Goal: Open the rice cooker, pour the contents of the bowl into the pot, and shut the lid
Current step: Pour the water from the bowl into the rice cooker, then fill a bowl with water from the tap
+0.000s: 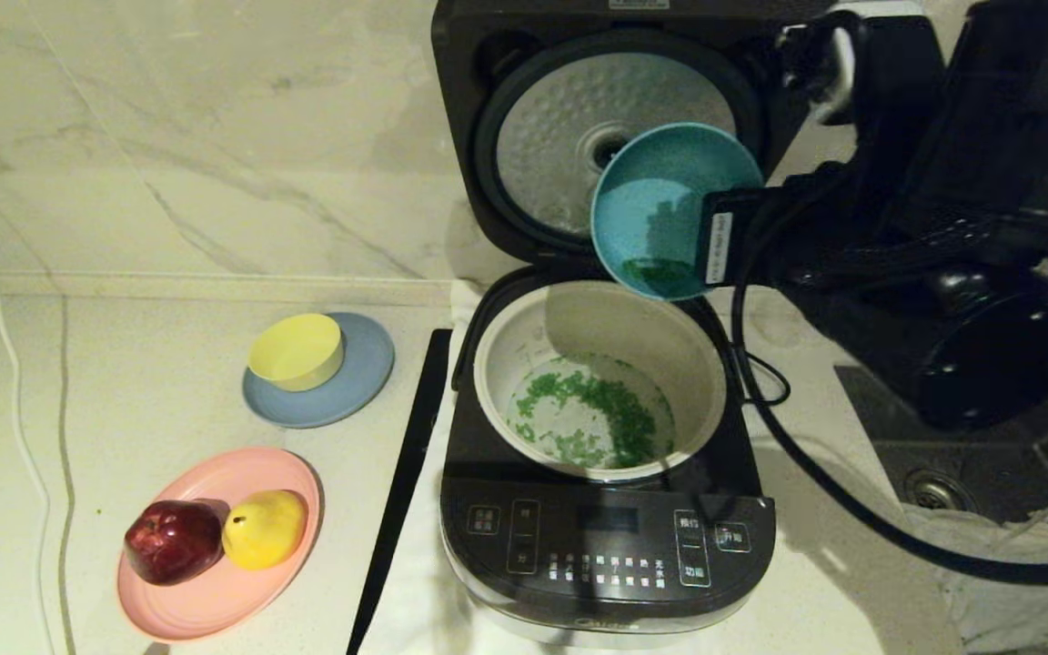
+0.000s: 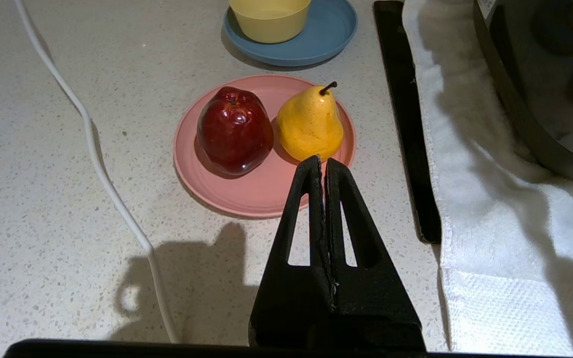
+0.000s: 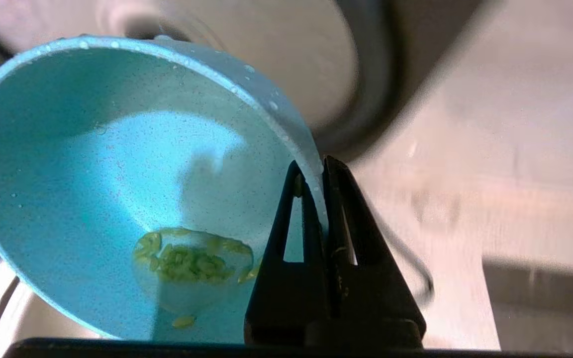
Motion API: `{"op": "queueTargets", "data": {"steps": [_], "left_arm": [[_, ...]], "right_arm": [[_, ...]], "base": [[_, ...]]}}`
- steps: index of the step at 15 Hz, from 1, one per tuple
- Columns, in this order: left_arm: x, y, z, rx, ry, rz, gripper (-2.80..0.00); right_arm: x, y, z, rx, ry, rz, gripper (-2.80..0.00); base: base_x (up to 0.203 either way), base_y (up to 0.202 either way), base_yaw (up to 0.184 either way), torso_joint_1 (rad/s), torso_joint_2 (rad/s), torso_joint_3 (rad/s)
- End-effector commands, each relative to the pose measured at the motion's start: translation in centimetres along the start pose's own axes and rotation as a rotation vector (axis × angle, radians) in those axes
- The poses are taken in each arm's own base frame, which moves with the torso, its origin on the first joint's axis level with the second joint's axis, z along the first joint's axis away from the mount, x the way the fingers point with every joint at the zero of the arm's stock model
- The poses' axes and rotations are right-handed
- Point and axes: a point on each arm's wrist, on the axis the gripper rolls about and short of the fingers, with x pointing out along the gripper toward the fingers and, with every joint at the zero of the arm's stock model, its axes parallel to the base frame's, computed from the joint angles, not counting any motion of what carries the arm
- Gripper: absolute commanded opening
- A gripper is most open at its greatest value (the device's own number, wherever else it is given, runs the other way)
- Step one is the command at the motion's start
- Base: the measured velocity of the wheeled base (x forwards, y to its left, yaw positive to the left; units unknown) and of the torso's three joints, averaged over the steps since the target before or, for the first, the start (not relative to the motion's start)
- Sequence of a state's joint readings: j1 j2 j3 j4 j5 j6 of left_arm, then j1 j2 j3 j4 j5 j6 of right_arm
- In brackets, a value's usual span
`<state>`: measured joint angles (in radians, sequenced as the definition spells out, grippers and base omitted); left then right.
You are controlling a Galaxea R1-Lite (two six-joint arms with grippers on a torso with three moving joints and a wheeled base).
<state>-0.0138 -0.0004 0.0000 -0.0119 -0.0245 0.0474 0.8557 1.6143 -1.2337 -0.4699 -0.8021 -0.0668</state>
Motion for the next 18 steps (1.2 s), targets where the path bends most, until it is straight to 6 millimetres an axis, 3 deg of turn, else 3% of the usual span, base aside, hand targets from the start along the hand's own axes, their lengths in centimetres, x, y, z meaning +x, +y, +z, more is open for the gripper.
{"op": "queueTargets", "data": {"steps": [1,4,10,14,18], "left_arm": [[0.1,0.0,-0.2,0.000,0.008,-0.002,-2.80],[0.1,0.0,-0.2,0.000,0.008,-0.002,-2.80],[0.1,0.0,-0.2,0.000,0.008,0.000,-2.80],[0.1,0.0,-0.2,0.000,0.008,0.000,-2.80],[0.1,0.0,-0.2,0.000,0.008,0.000,-2.80]], "right_arm": [[-3.8,-4.1,1.9,-0.013,0.164,0.051,-2.80],[-6.8,-9.1,2.7,0.060,0.366,0.138,-2.80],[-5.1,-18.4,1.5,0.284,0.542,-0.127,-2.80],[-3.9,-25.0,-1.0,0.462,0.628,-0.316,-2.80],[-4.1,-32.6,-4.6,0.660,0.696,-0.533,-2.80]], "base": [[0.000,0.000,0.000,0.000,0.00,0.000],[0.000,0.000,0.000,0.000,0.00,0.000],[0.000,0.000,0.000,0.000,0.00,0.000],[0.000,0.000,0.000,0.000,0.00,0.000],[0.000,0.000,0.000,0.000,0.00,0.000]]}}
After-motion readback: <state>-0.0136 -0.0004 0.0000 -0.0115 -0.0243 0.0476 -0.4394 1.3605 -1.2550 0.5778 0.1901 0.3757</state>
